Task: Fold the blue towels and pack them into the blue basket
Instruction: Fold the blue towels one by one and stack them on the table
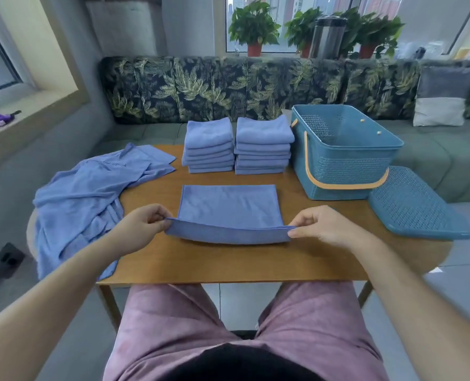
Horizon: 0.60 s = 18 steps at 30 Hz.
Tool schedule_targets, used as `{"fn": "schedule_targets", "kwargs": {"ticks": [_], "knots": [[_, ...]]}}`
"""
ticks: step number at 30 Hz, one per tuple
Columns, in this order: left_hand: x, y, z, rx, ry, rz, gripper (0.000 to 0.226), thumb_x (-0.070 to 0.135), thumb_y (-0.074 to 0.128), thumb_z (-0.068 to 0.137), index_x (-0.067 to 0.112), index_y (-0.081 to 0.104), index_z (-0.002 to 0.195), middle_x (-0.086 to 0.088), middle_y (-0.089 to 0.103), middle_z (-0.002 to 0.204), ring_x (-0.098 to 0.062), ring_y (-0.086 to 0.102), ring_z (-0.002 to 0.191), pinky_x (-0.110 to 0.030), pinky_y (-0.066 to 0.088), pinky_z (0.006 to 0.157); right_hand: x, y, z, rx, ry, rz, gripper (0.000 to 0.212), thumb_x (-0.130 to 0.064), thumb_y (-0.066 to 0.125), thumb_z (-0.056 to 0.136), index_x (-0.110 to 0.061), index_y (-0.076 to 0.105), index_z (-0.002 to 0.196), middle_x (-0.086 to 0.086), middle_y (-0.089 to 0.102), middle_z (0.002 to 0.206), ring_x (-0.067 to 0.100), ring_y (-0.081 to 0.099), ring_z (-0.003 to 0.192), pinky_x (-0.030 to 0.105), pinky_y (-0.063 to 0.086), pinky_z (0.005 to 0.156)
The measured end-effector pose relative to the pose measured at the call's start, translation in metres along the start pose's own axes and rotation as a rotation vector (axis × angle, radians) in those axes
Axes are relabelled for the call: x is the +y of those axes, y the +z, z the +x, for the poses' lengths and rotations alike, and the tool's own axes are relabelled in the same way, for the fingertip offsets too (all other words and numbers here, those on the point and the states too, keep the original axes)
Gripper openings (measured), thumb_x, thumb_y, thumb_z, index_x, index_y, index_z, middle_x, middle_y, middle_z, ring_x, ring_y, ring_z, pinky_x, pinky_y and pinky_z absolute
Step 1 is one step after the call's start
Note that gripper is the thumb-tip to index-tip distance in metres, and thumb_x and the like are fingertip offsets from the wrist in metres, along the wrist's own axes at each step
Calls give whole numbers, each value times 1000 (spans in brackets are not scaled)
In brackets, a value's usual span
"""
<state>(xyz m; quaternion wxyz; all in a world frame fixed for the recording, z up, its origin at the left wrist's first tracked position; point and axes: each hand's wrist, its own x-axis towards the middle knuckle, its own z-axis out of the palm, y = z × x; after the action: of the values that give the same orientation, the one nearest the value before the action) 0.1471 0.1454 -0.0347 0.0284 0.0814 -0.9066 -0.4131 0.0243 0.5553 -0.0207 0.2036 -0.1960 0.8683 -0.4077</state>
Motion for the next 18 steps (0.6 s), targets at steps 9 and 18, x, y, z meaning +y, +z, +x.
{"fn": "schedule_targets", "kwargs": {"ticks": [9, 18], "knots": [[3, 7, 15, 77, -54, -143, 7, 15, 65, 95, 18, 72, 96, -2, 70, 83, -6, 63, 68, -26, 53, 67, 9, 1, 27, 122, -14, 71, 6, -19, 75, 90, -15, 75, 95, 6, 75, 81, 14, 60, 66, 29, 49, 69], [1, 24, 106, 220, -168, -194, 9, 19, 68, 92, 21, 68, 101, -5, 69, 87, -21, 66, 82, -38, 56, 76, 16, 3, 124, 343, 43, -48, 2, -25, 70, 91, -25, 73, 92, -4, 72, 90, 9, 66, 82, 26, 46, 69]]}}
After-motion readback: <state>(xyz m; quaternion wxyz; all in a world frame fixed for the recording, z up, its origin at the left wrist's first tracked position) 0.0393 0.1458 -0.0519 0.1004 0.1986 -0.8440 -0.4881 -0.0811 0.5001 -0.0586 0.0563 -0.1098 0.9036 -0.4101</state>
